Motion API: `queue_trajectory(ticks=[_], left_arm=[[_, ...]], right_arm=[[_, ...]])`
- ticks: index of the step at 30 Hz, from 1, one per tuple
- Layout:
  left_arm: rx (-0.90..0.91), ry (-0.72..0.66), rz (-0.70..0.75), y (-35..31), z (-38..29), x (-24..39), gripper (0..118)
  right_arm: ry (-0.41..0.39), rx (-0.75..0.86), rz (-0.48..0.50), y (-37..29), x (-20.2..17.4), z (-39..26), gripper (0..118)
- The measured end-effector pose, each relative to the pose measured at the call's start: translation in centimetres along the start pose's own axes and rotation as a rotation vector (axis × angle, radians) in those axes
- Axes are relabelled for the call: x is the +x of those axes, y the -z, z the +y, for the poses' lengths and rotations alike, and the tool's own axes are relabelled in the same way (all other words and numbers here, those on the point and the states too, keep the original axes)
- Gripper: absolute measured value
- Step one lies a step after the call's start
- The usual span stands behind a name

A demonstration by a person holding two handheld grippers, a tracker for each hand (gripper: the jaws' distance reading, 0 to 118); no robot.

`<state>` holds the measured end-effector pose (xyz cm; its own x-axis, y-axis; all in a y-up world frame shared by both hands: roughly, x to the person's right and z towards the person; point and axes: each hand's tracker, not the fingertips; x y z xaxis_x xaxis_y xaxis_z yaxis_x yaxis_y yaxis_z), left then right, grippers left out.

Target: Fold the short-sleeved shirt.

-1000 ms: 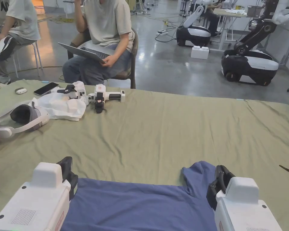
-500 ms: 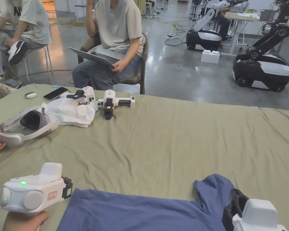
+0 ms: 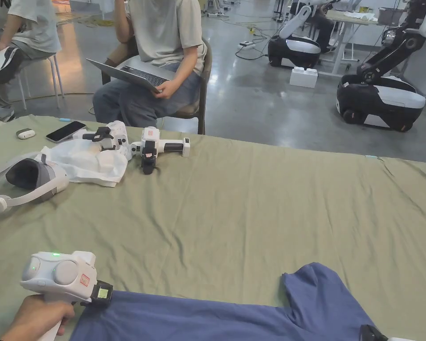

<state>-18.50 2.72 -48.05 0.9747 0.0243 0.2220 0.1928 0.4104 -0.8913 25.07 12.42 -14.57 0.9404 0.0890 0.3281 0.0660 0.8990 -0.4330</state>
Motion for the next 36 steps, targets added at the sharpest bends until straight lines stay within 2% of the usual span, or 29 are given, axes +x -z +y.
queue_trajectory(ticks=[3, 6, 7, 12, 13, 16, 19, 20, 25, 28, 30, 31, 32, 33, 36], left_arm=[[0.03, 0.027, 0.015, -0.1, -0.2, 0.9, 45], [0.061, 0.072, 0.01, -0.2, -0.7, 2.0, 15], [0.065, 0.084, 0.003, -0.3, -0.8, 2.1, 0], [0.097, 0.068, -0.037, -1.2, -1.2, 1.6, 0], [0.113, 0.064, -0.045, -1.6, -1.4, 1.4, 0], [0.174, 0.058, -0.083, -4.1, -2.2, 1.9, 0], [0.234, 0.056, -0.079, -6.3, -2.9, 2.4, 0], [0.247, 0.05, -0.087, -6.9, -3.2, 2.6, 0], [0.287, 0.05, -0.08, -8.6, -4.4, 3.5, 0], [0.285, 0.049, -0.076, -8.6, -4.4, 3.6, 0], [0.285, 0.042, -0.073, -8.6, -4.5, 3.7, 0], [0.283, 0.043, -0.072, -8.4, -4.3, 3.6, 0], [0.282, 0.046, -0.071, -8.5, -4.3, 3.6, 0], [0.283, 0.046, -0.067, -8.5, -4.4, 3.7, 0], [0.285, 0.042, -0.059, -8.4, -4.3, 3.7, 0]], right_arm=[[0.014, -0.026, -0.009, 0.6, 0.5, -0.4, 1], [0.026, -0.056, -0.009, 1.6, 1.2, -0.8, 1], [0.031, -0.063, -0.011, 1.9, 1.5, -0.9, 2], [0.075, -0.179, -0.036, 5.6, 4.9, -0.4, 4], [0.069, -0.215, -0.04, 6.7, 5.7, -0.2, 14], [0.075, -0.327, -0.019, 11.0, 8.5, 0.3, 57], [0.071, -0.412, 0.0, 15.2, 10.3, 0.8, 69], [0.07, -0.451, 0.026, 16.7, 10.8, 0.9, 70], [0.06, -0.583, 0.076, 22.2, 10.8, 0.7, 70], [0.021, -0.643, 0.103, 24.4, 10.1, 0.4, 68], [-0.039, -0.684, 0.092, 25.4, 9.6, -0.1, 66], [-0.033, -0.68, 0.085, 25.4, 9.6, -0.1, 64], [-0.02, -0.667, 0.082, 24.9, 9.3, 0.1, 59], [-0.02, -0.667, 0.079, 24.8, 9.2, 0.2, 47], [-0.002, -0.646, 0.084, 24.6, 8.5, 0.1, 5]])
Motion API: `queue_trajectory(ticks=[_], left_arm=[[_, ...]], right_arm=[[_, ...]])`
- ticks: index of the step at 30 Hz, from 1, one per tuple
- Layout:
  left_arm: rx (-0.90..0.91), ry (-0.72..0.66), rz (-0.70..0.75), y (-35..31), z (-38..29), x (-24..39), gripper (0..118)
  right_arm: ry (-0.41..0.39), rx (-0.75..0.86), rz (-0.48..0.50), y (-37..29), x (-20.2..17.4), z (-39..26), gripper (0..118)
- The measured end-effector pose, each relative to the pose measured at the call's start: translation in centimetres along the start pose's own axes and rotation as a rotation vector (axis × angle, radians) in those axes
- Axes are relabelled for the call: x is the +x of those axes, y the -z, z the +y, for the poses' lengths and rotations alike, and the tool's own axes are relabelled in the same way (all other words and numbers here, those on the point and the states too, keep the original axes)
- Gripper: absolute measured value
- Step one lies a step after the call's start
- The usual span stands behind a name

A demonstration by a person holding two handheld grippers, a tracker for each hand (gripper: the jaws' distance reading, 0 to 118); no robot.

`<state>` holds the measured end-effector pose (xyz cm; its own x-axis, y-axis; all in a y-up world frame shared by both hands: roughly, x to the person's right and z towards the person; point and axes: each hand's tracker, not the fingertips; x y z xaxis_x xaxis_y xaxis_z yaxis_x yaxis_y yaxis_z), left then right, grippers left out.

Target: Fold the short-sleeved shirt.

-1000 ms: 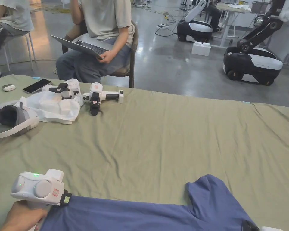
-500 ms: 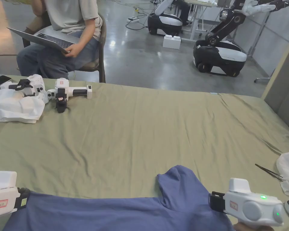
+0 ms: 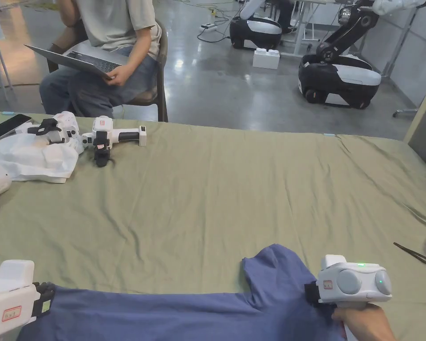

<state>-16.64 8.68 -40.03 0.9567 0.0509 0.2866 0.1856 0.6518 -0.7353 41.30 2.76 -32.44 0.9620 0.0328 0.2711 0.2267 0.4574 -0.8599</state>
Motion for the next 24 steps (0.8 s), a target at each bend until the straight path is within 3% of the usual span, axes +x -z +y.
queue_trajectory(ticks=[4, 7, 13, 24], left_arm=[[0.01, -0.024, 0.005, -0.1, -0.2, 0.0, 0], [0.03, -0.043, 0.002, -0.7, -0.3, -0.5, 0], [0.092, -0.071, -0.018, -3.6, -0.3, -1.6, 0], [0.19, -0.079, -0.081, -11.8, -4.5, -4.1, 0]], right_arm=[[-0.032, 0.024, -0.005, -0.5, -1.1, -0.8, 1], [0.036, 0.068, 0.026, -2.6, -0.4, -1.3, 0], [0.05, 0.212, 0.064, -10.2, 0.7, -3.6, 0], [0.011, 0.319, 0.066, -22.1, 1.3, -11.7, 0]])
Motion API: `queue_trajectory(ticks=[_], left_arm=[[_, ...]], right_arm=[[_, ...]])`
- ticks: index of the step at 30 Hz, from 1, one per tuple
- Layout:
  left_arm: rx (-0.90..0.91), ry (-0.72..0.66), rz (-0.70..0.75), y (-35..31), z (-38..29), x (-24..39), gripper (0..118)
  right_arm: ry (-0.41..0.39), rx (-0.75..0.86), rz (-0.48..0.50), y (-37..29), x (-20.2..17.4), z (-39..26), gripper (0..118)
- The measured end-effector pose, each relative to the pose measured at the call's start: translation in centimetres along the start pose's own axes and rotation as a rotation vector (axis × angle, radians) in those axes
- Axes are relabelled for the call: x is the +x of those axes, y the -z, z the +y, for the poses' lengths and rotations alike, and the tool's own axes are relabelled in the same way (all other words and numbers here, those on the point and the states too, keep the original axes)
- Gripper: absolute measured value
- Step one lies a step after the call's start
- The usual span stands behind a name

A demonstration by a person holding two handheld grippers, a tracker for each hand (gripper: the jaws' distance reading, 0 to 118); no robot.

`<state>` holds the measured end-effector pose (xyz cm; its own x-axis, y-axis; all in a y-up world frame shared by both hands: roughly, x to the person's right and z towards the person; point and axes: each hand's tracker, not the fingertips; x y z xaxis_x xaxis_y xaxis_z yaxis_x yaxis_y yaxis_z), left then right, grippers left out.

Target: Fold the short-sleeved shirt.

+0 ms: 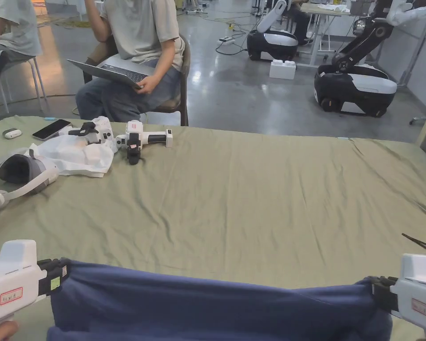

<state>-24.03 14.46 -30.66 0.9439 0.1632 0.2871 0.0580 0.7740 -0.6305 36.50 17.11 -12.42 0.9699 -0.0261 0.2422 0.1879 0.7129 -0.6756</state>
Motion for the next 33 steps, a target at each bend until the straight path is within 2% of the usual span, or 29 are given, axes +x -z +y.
queue_trajectory(ticks=[5, 12, 21, 24, 26, 27, 28, 29, 30, 33], left_arm=[[-0.018, 0.012, -0.008, -2.9, -3.1, -0.6, 0], [-0.104, 0.009, -0.015, -5.4, -8.6, -1.2, 0], [-0.252, 0.09, 0.055, -3.4, -13.6, -0.4, 0], [-0.277, 0.123, 0.082, -1.5, -15.3, -1.0, 5], [-0.278, 0.119, 0.091, -1.3, -15.3, -0.8, 15], [-0.267, 0.109, 0.102, -1.4, -15.2, -0.8, 22], [-0.256, 0.095, 0.116, -1.5, -15.0, -0.8, 37], [-0.242, 0.081, 0.134, -1.6, -14.6, -0.7, 50], [-0.222, 0.067, 0.142, -1.9, -14.4, -0.5, 60], [-0.136, 0.013, 0.12, -2.5, -13.0, 0.0, 62]], right_arm=[[-0.045, -0.022, -0.015, -3.2, -0.7, -4.2, 0], [-0.102, -0.146, -0.07, -4.7, -1.4, -10.6, 0], [-0.087, -0.263, -0.083, -1.7, -1.8, -16.4, 0], [-0.06, -0.268, -0.076, -0.8, -1.7, -17.1, 3], [-0.06, -0.258, -0.088, -0.6, -2.0, -17.2, 24], [-0.082, -0.264, -0.116, -0.8, -2.4, -17.0, 39], [-0.106, -0.263, -0.166, -1.0, -2.5, -16.8, 59], [-0.123, -0.254, -0.207, -1.3, -2.7, -16.4, 68], [-0.124, -0.231, -0.211, -1.7, -2.9, -15.9, 71], [-0.084, -0.125, -0.214, -3.4, -3.7, -13.6, 71]])
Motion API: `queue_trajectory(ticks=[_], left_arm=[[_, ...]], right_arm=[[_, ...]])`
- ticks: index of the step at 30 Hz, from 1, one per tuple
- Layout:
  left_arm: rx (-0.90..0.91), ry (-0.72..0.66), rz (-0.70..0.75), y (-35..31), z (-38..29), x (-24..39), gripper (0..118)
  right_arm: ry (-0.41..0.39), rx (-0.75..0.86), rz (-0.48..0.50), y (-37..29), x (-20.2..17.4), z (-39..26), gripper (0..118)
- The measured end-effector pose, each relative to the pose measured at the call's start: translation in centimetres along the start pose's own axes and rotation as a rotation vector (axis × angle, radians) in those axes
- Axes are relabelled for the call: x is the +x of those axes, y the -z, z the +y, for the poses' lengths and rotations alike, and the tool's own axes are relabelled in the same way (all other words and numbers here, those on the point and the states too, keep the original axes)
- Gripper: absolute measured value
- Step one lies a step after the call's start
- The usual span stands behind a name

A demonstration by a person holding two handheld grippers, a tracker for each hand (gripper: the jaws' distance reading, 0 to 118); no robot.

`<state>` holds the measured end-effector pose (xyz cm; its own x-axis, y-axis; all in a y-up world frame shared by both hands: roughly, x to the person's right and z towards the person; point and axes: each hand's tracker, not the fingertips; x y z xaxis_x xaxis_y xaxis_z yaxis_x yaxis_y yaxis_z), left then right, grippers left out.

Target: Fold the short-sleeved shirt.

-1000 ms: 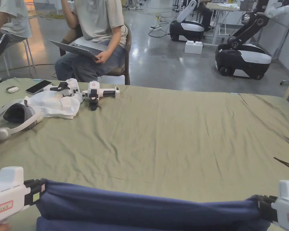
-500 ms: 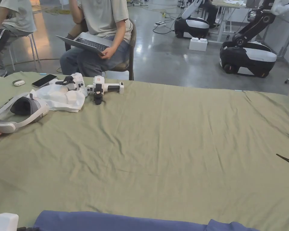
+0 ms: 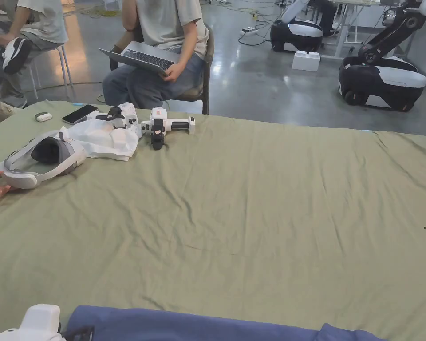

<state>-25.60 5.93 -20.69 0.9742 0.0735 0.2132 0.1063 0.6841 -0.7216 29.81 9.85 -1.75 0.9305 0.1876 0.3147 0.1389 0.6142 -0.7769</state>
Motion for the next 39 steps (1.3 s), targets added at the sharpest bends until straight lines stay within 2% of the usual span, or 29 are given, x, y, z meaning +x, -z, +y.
queue_trajectory(ticks=[6, 11, 14, 15, 18, 21, 23, 30, 39], left_arm=[[0.192, -0.003, -0.018, -1.5, 4.1, 3.2, 62], [0.389, 0.046, 0.033, -2.9, 7.8, 7.2, 62], [0.49, 0.068, 0.049, -4.0, 9.4, 9.3, 60], [0.515, 0.077, 0.058, -4.4, 9.8, 9.8, 56], [0.601, 0.1, 0.066, -5.6, 10.6, 11.3, 36], [0.662, 0.11, 0.063, -6.7, 11.1, 12.4, 0], [0.702, 0.117, 0.085, -7.5, 11.0, 13.0, 0], [0.664, 0.103, 0.076, -8.4, 11.2, 10.7, 0], [0.209, -0.068, -0.118, -4.5, 8.1, -2.2, 0]], right_arm=[[0.066, 0.271, 0.014, -2.1, -2.6, 4.8, 71], [0.118, 0.507, 0.077, -2.7, -6.4, 8.5, 70], [0.125, 0.616, 0.077, -3.5, -8.5, 10.3, 60], [0.132, 0.649, 0.081, -3.8, -9.1, 10.7, 52], [0.155, 0.745, 0.08, -4.9, -10.5, 11.6, 14], [0.154, 0.819, 0.057, -6.1, -11.6, 12.3, 1], [0.15, 0.853, 0.064, -6.5, -11.9, 12.5, 0], [0.108, 0.874, 0.055, -7.0, -12.3, 13.0, 0], [0.09, 0.784, 0.072, -5.3, -11.7, 12.4, 0]])
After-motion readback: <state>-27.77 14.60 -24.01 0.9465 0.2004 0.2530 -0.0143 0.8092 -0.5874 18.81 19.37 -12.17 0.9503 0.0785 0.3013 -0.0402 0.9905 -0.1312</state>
